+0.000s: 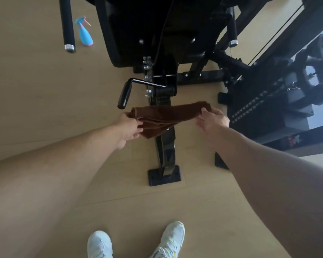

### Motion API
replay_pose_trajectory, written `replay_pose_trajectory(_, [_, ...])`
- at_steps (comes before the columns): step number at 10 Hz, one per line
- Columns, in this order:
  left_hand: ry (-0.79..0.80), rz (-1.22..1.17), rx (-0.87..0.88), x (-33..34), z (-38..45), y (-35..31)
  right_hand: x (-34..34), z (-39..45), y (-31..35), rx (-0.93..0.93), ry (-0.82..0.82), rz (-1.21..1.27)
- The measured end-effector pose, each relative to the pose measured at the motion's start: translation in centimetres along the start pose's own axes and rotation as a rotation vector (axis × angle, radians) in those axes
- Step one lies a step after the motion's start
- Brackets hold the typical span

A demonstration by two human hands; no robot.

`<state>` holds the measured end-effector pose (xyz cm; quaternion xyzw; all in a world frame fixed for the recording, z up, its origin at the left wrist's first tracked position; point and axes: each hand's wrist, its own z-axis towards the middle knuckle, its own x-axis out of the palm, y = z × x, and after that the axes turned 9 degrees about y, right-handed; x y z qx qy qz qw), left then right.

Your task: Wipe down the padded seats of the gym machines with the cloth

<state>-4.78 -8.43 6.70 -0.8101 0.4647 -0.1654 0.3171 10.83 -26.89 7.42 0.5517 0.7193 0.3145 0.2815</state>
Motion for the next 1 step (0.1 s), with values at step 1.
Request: replay_pose_trajectory(1, [0.023, 0.009, 0.001, 0.57, -0.52, -0.08, -0.34, 0.33, -0.98, 0.092, 0.164, -0.247])
